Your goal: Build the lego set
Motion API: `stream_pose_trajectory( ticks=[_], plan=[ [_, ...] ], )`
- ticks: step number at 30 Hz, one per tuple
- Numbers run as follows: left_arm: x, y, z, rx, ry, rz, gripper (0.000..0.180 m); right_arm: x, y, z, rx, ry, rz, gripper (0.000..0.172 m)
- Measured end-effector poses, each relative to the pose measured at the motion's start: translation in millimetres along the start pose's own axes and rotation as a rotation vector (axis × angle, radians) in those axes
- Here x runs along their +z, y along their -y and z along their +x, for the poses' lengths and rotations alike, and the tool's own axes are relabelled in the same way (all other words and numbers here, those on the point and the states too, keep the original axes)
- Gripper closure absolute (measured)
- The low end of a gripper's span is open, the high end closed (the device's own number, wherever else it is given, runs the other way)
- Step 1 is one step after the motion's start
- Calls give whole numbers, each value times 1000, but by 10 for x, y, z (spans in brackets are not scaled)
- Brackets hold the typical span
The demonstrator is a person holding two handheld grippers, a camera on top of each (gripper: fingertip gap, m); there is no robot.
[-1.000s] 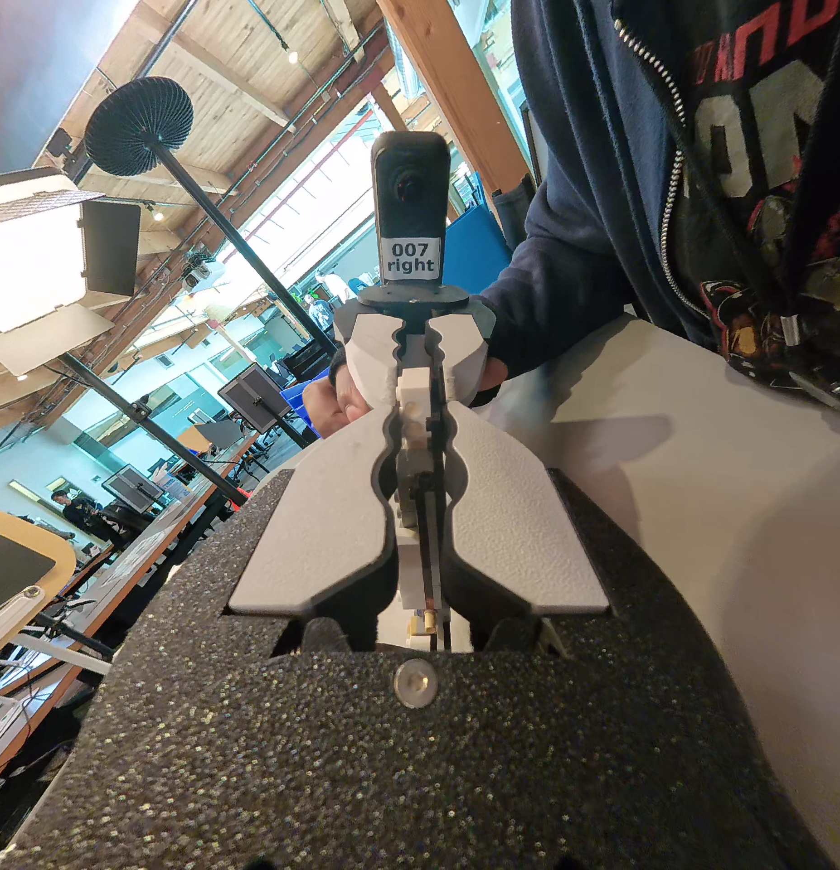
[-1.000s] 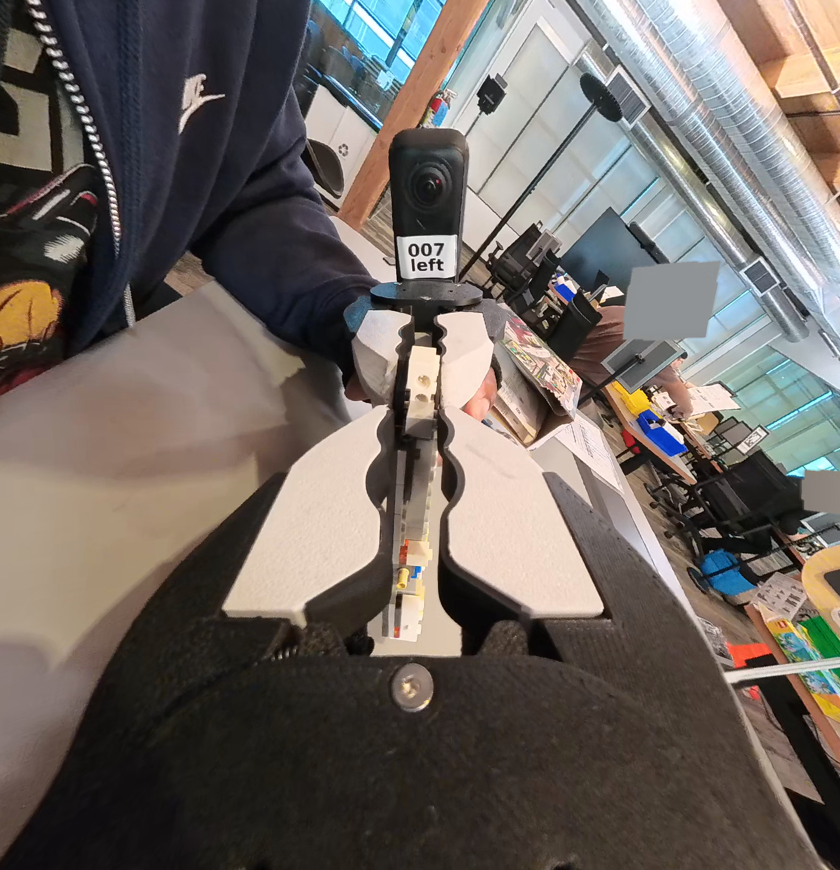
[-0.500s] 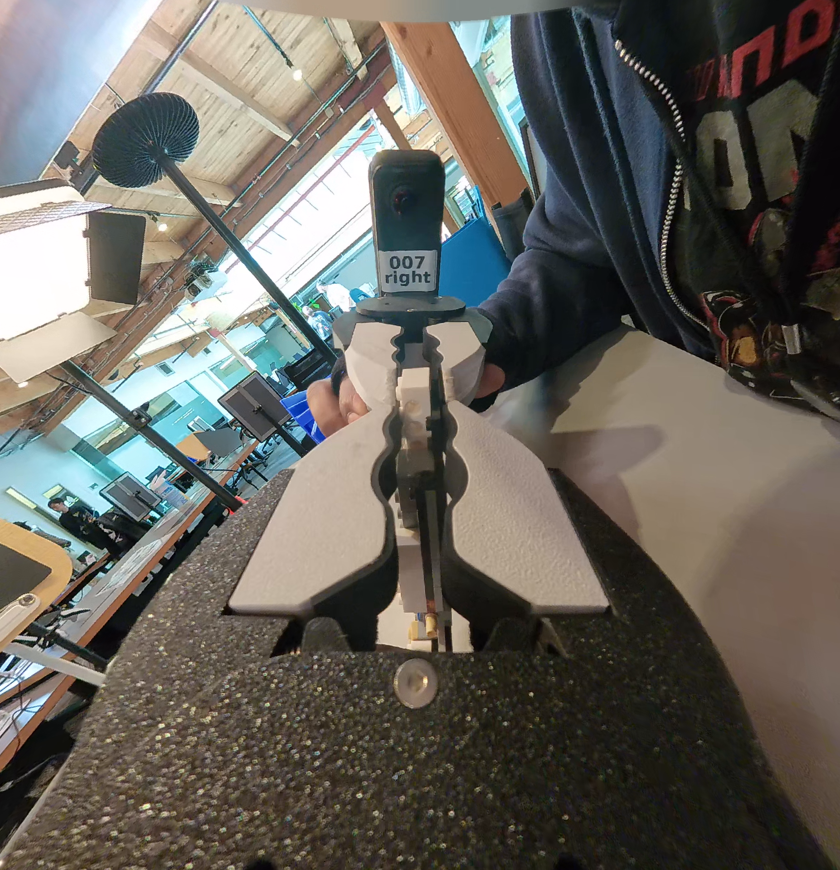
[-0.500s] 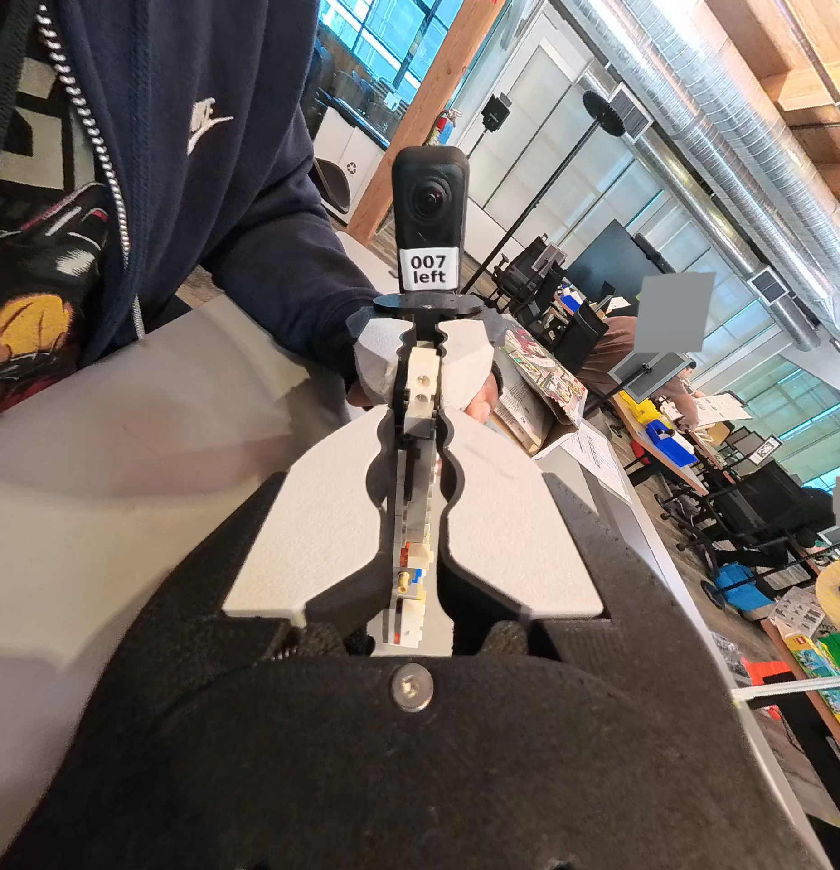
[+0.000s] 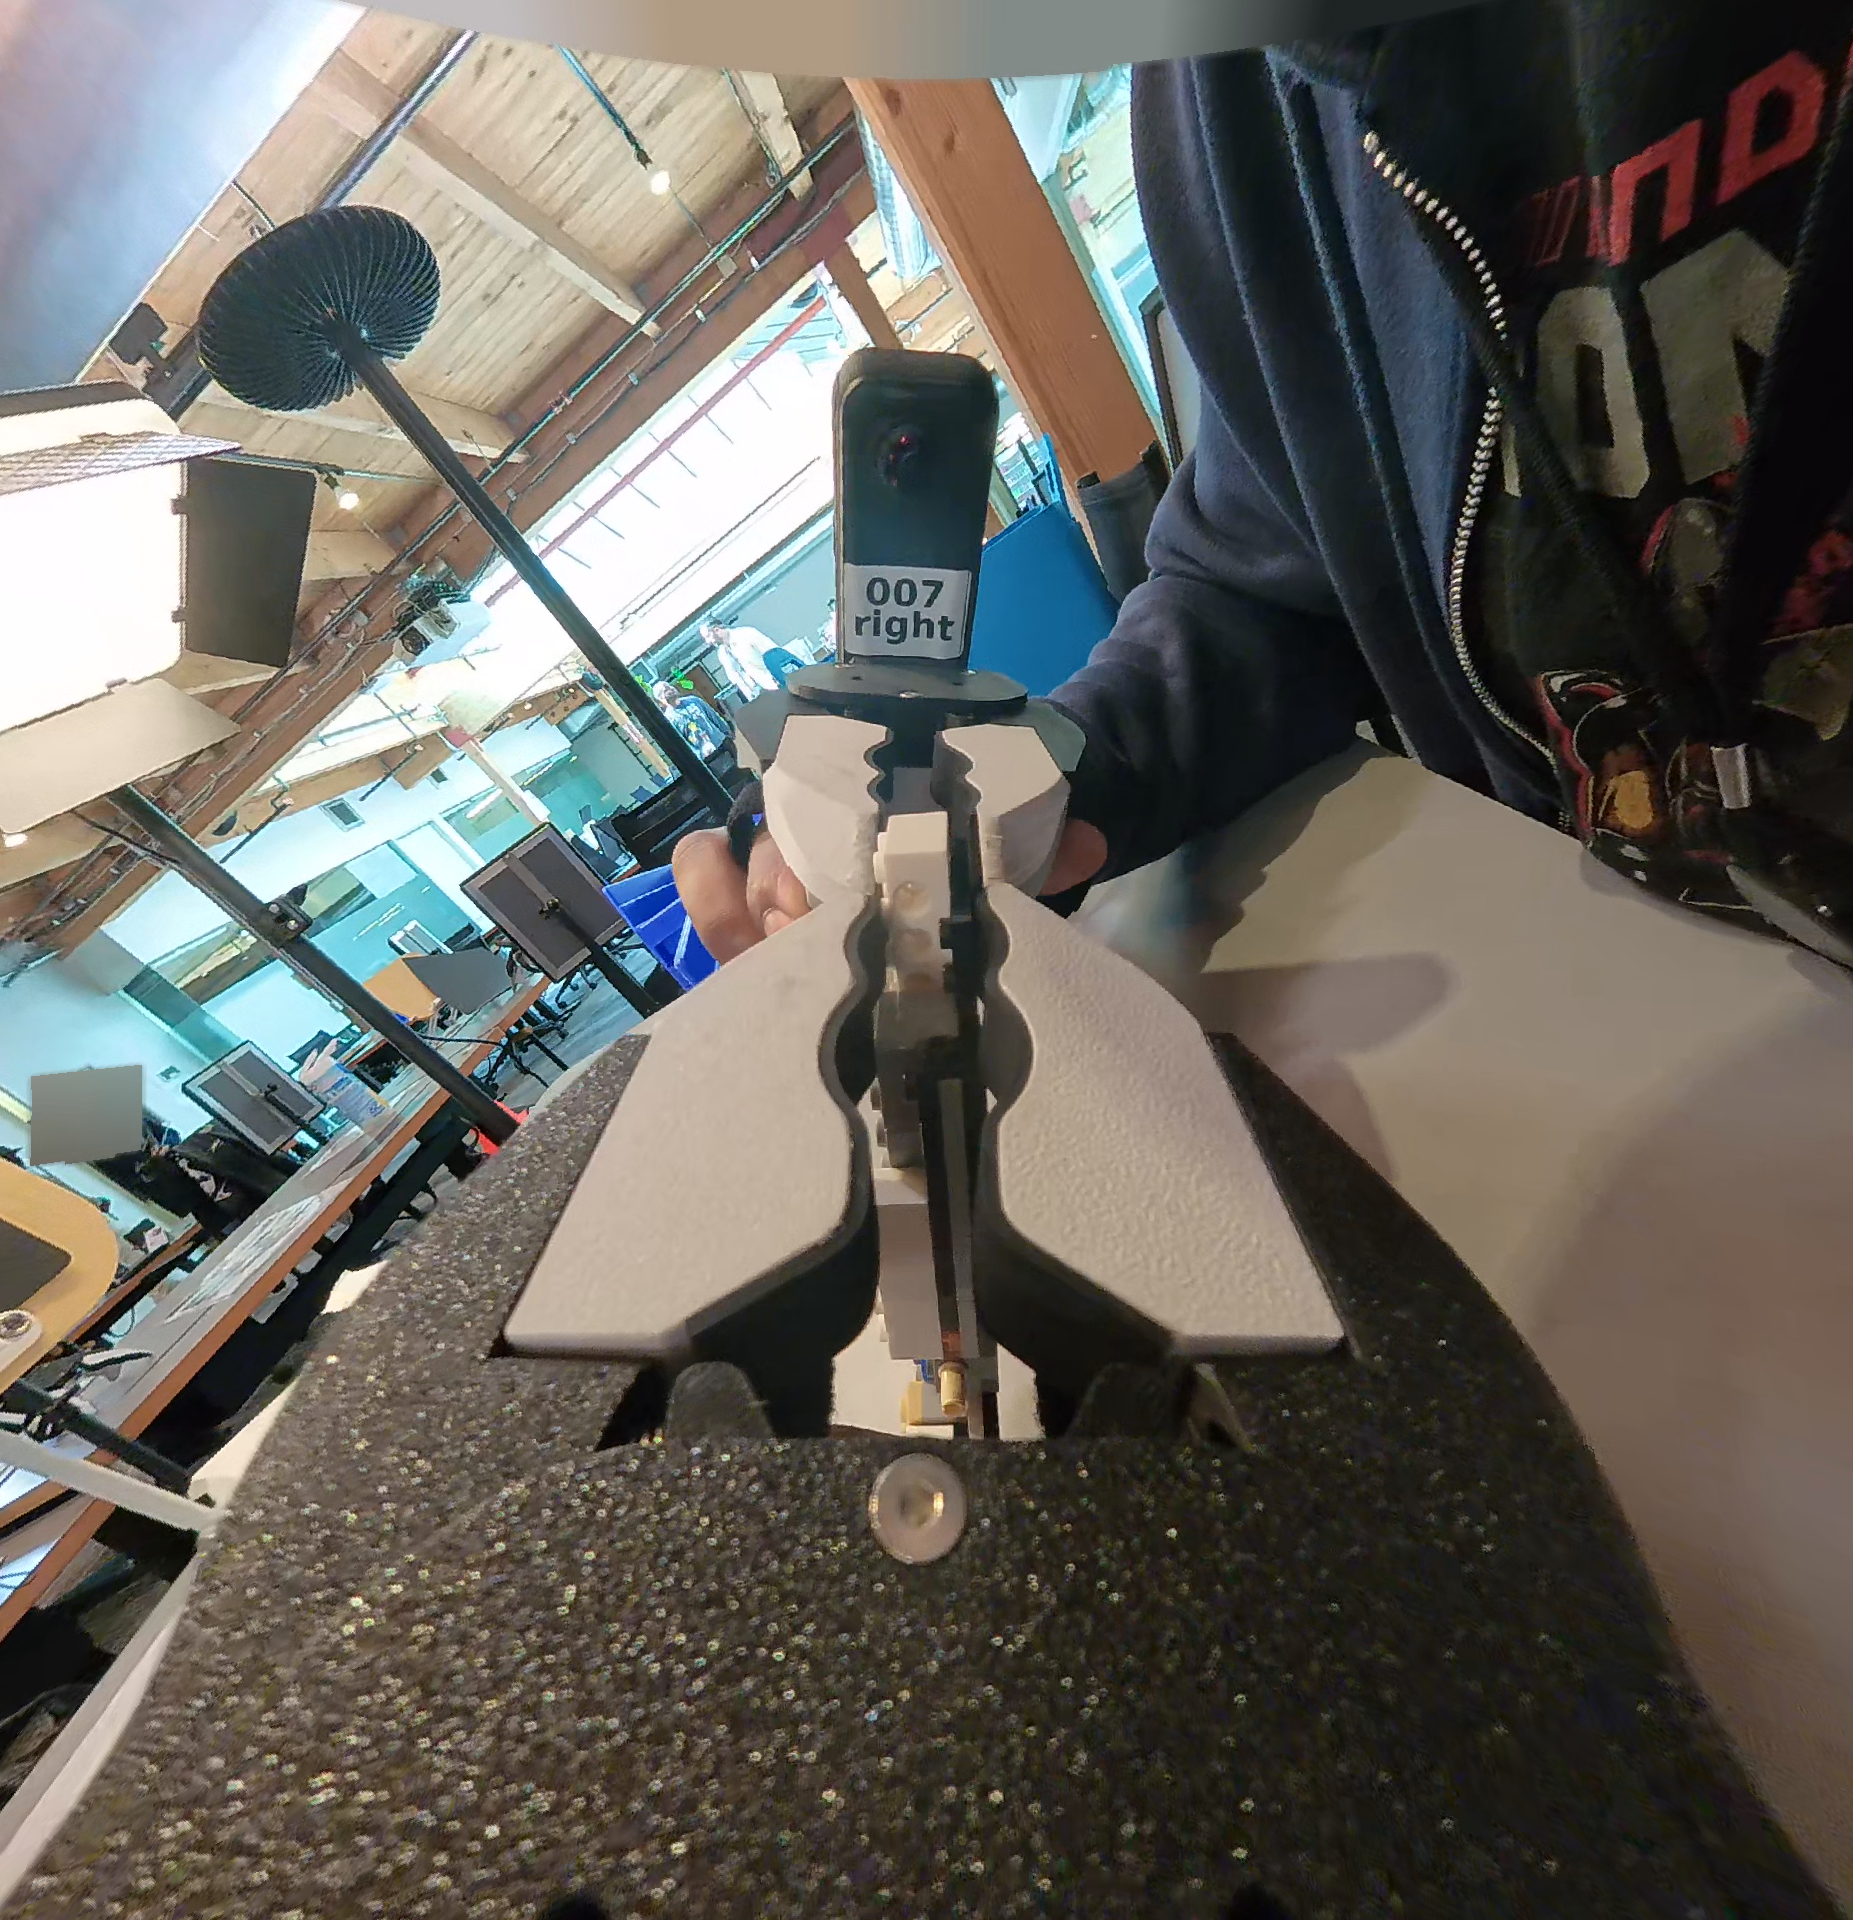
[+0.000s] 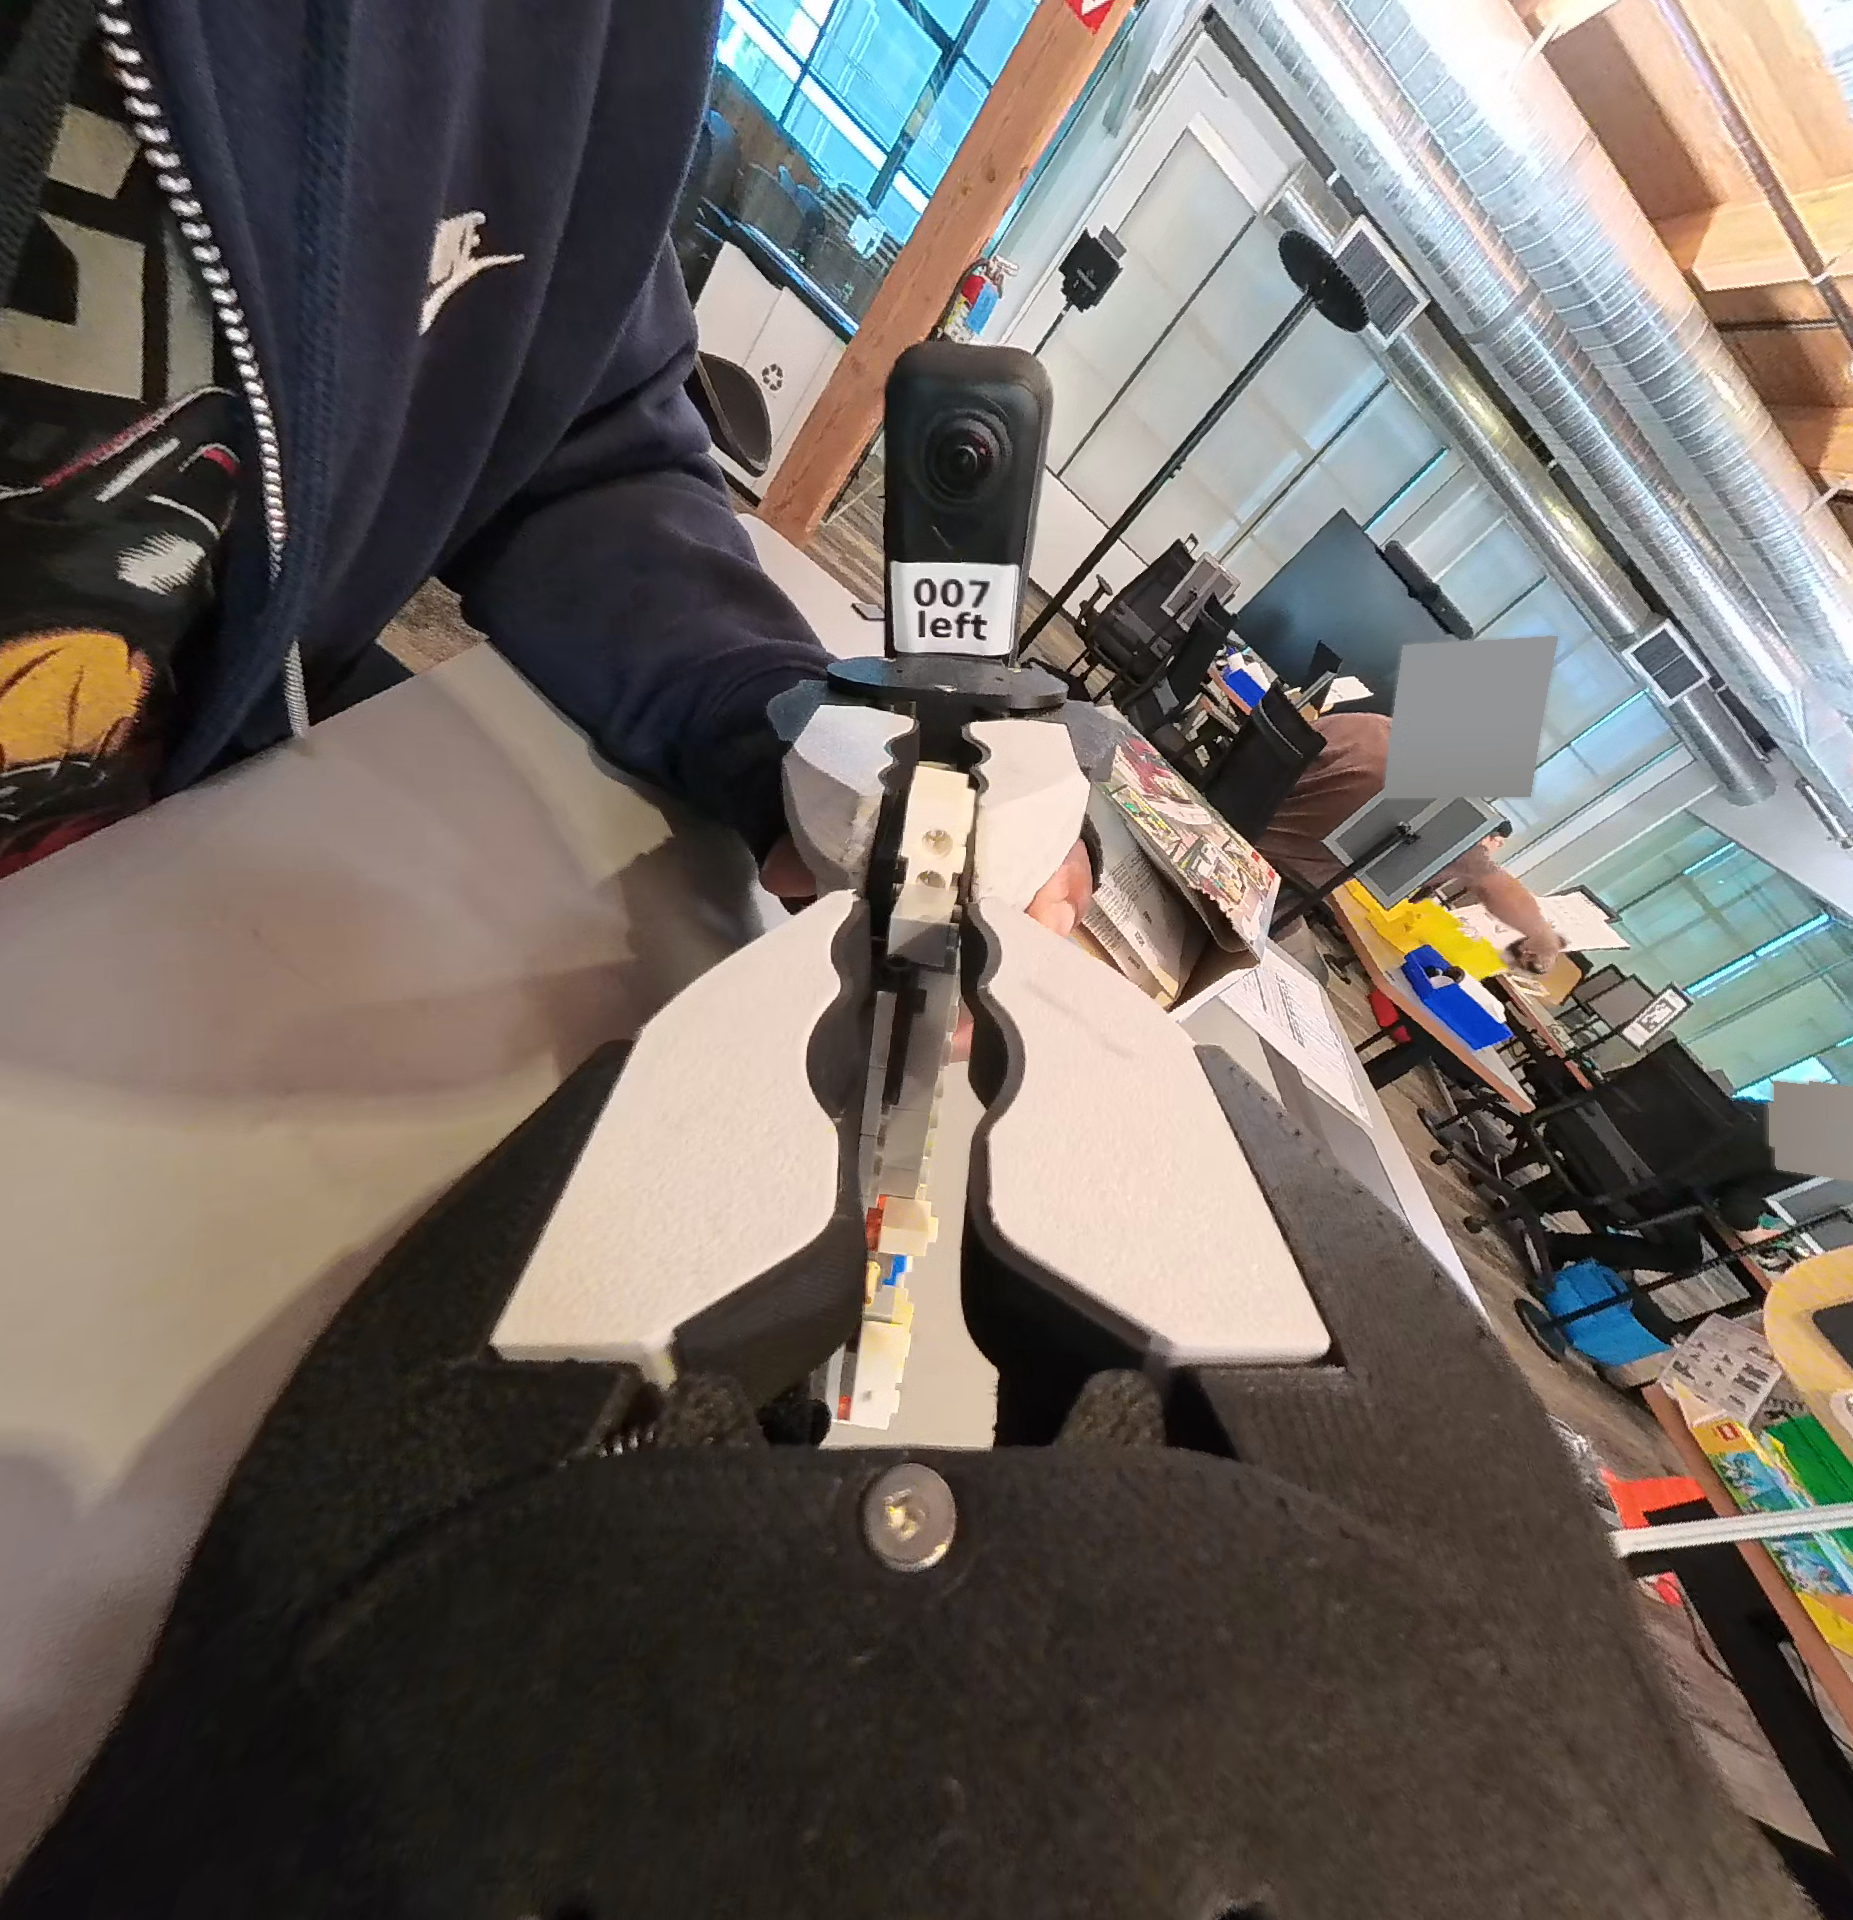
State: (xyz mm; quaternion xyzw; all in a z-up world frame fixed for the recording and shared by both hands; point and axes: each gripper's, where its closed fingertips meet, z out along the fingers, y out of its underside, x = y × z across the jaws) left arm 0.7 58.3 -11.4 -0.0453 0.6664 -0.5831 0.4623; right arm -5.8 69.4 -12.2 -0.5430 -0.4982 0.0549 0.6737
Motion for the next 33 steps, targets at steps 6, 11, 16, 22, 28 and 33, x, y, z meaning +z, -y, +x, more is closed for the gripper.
stream_pose_trajectory(
  ticks=[6,11,16,22,28,33],
  plan=[
    [6,-11,-16,0,12,-10,165,-7,-8,12,17,-2,2,155],
    [2,-7,-20,7,14,-7,165,-3,-7,15,38,1,12,155],
    [0,4,-21,-3,12,4,165,-2,2,18,38,3,21,155],
    [-2,10,-7,-15,-1,9,165,-2,8,7,44,14,32,156],
    [-11,31,-36,-54,4,20,165,3,28,35,98,5,53,155],
    [-18,45,-55,-82,15,37,166,9,46,58,86,-29,58,155]
  ],
)
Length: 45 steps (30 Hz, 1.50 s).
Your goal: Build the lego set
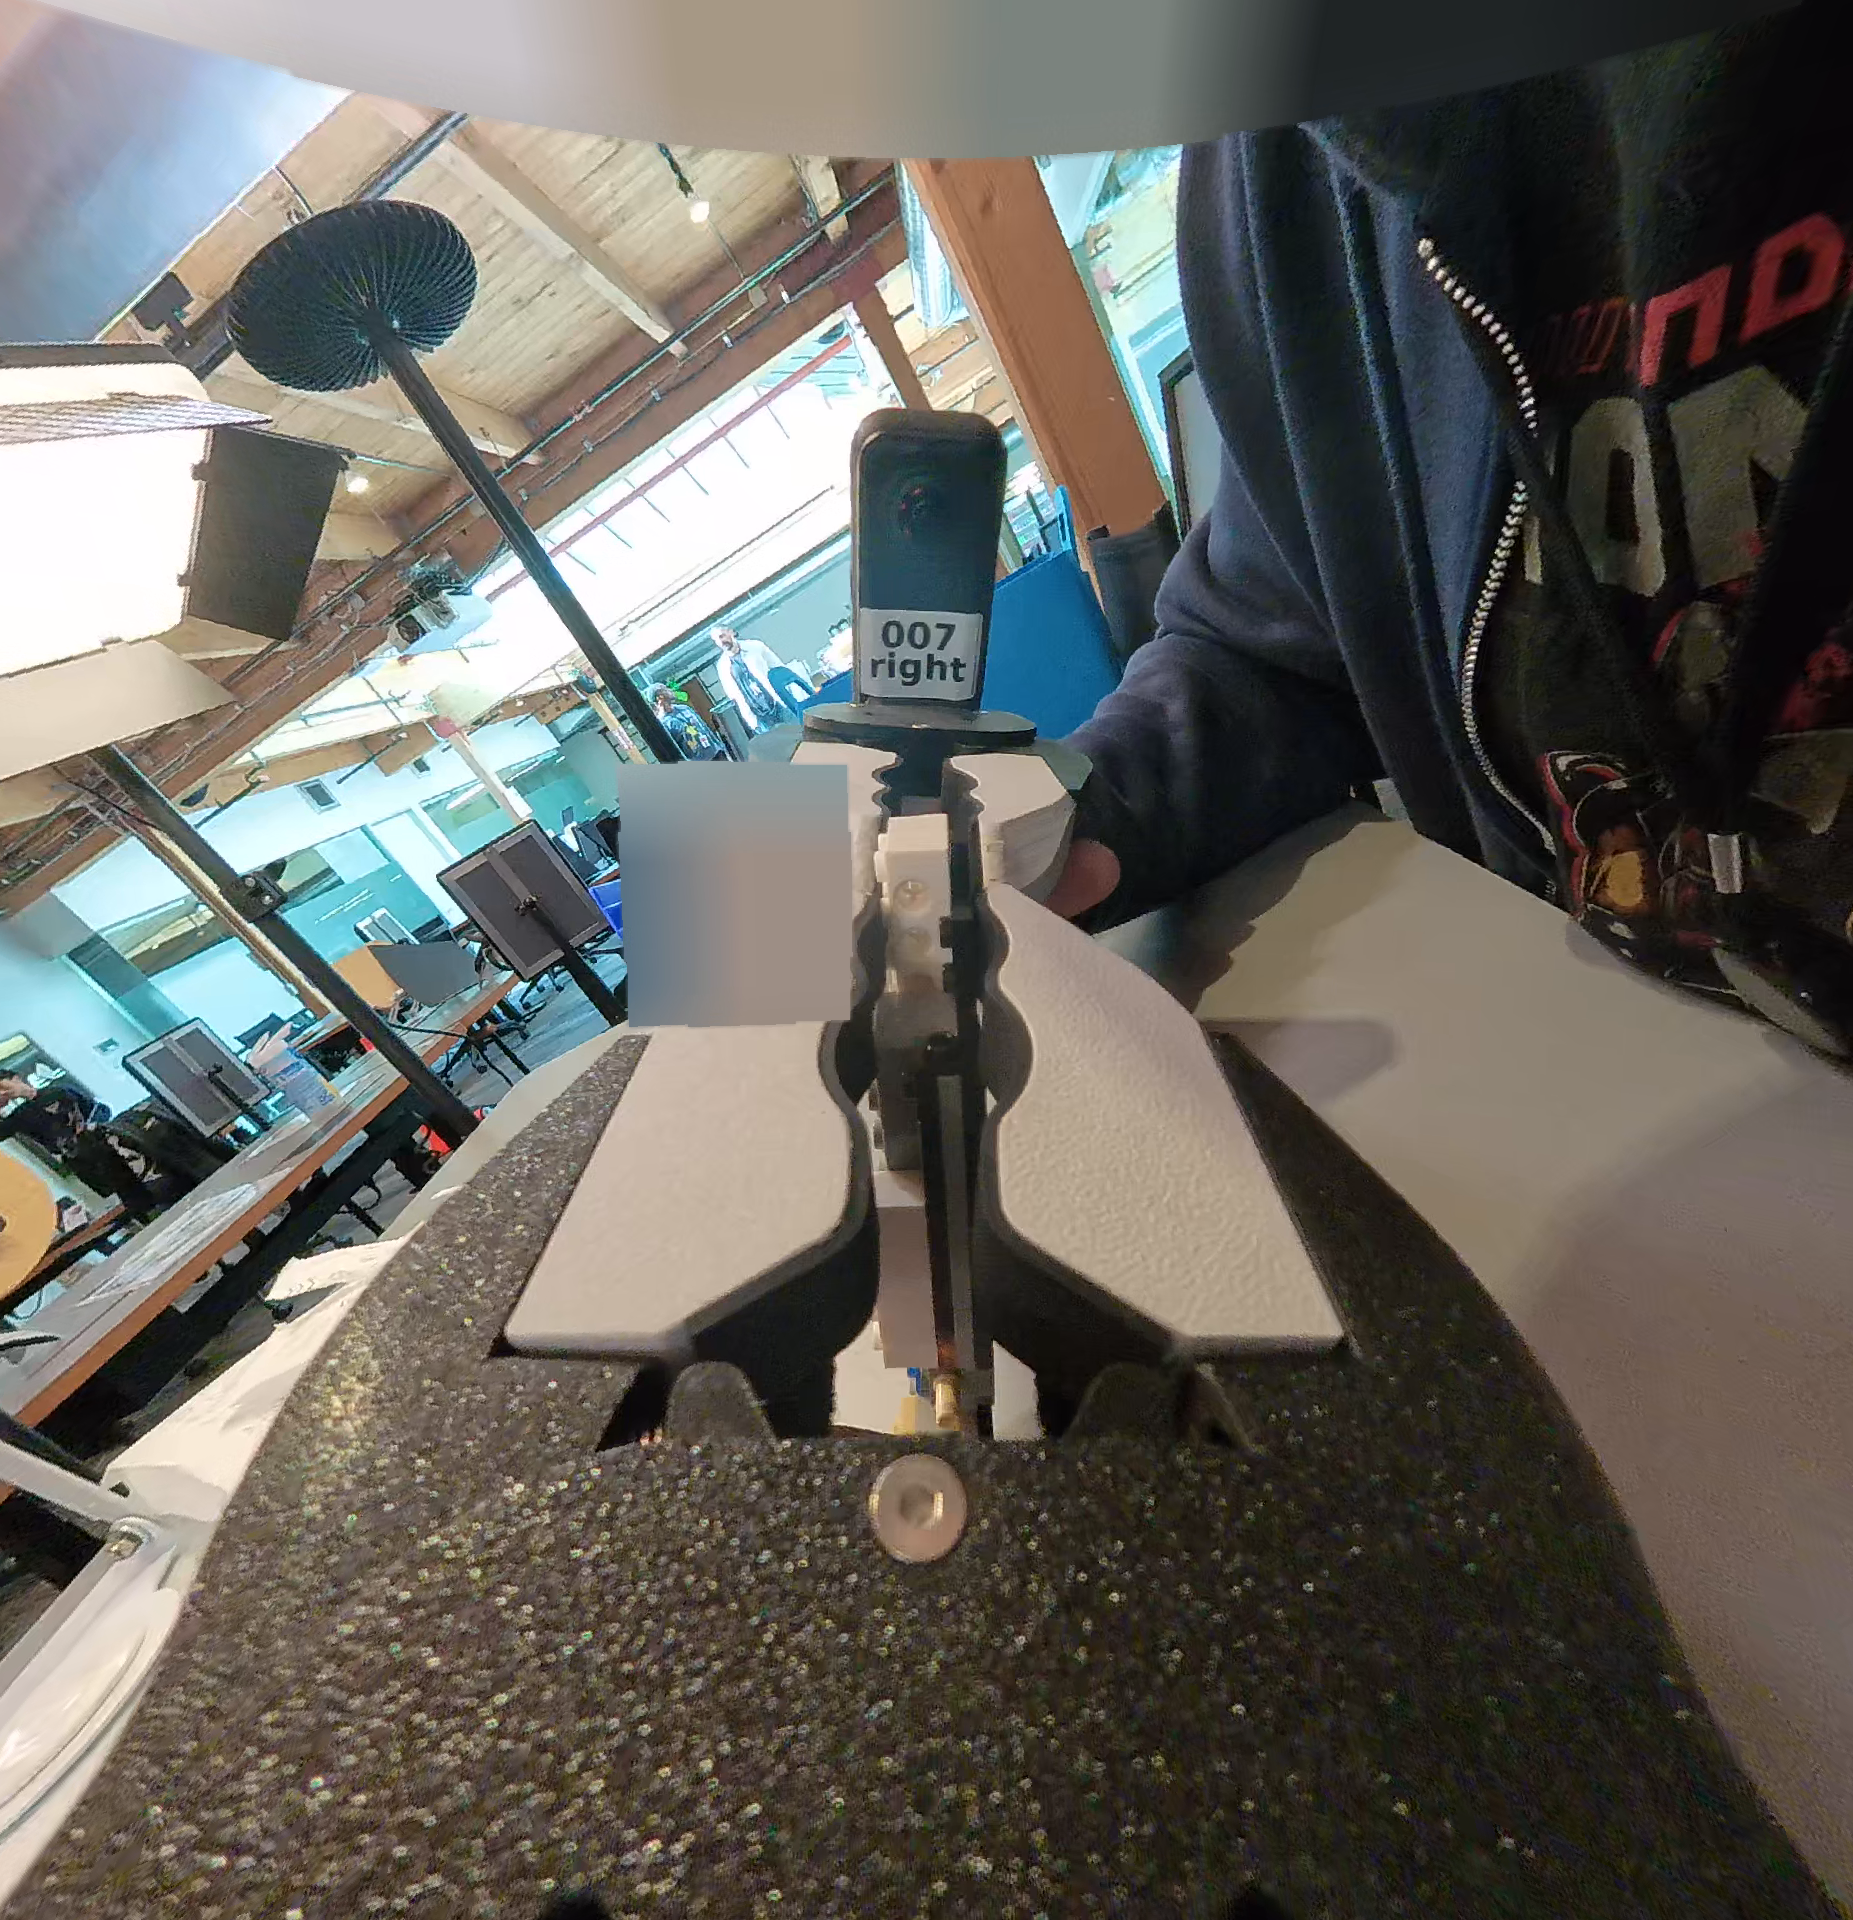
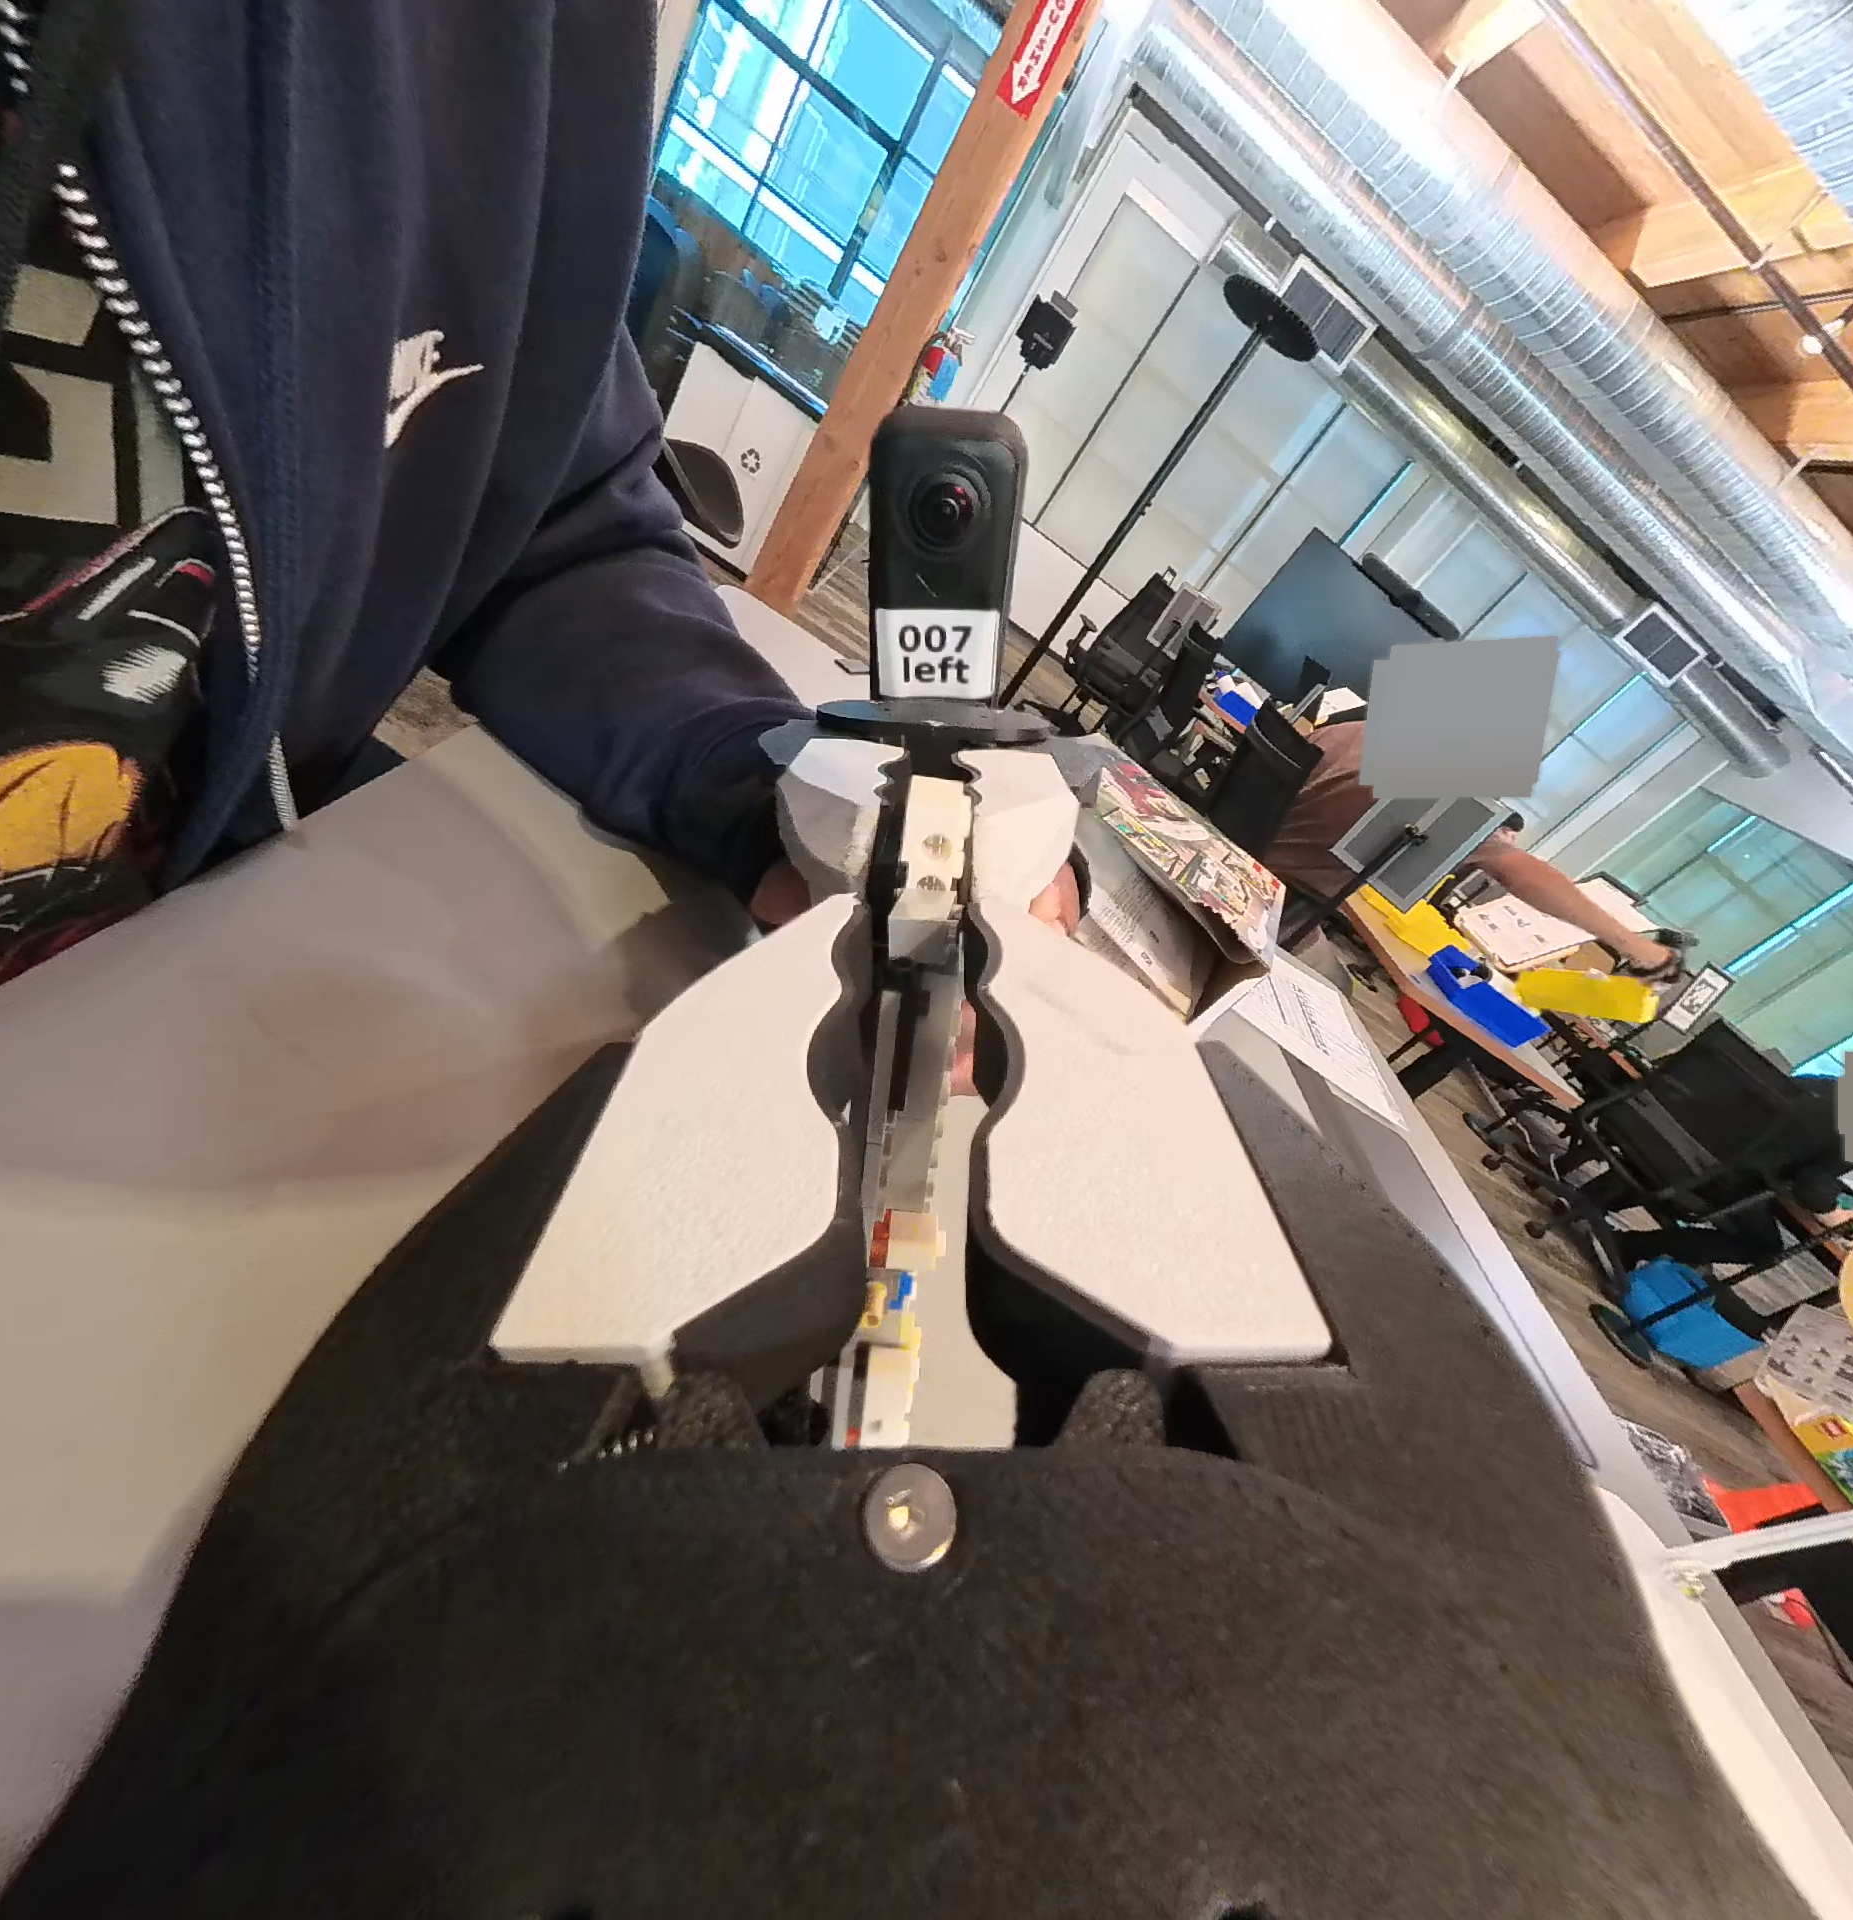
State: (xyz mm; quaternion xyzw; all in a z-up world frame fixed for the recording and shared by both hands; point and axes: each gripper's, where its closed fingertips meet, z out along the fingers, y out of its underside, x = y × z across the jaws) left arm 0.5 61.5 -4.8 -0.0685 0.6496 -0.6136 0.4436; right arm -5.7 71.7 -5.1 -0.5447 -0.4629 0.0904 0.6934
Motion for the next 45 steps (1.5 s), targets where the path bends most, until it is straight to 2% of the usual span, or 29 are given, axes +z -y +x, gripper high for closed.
stream_pose_trajectory(
  ticks=[30,34,37,45],
  plan=[
    [-12,-19,-1,-41,-5,1,165,-44,61,33,4,-15,2,149],
    [-8,-12,20,-39,-16,3,166,-63,56,18,17,16,-12,151],
    [-8,1,32,-40,-24,8,166,-66,55,-10,16,39,-20,161],
    [-2,-6,64,-45,-45,7,165,-65,39,-53,77,99,-44,161]
  ],
)
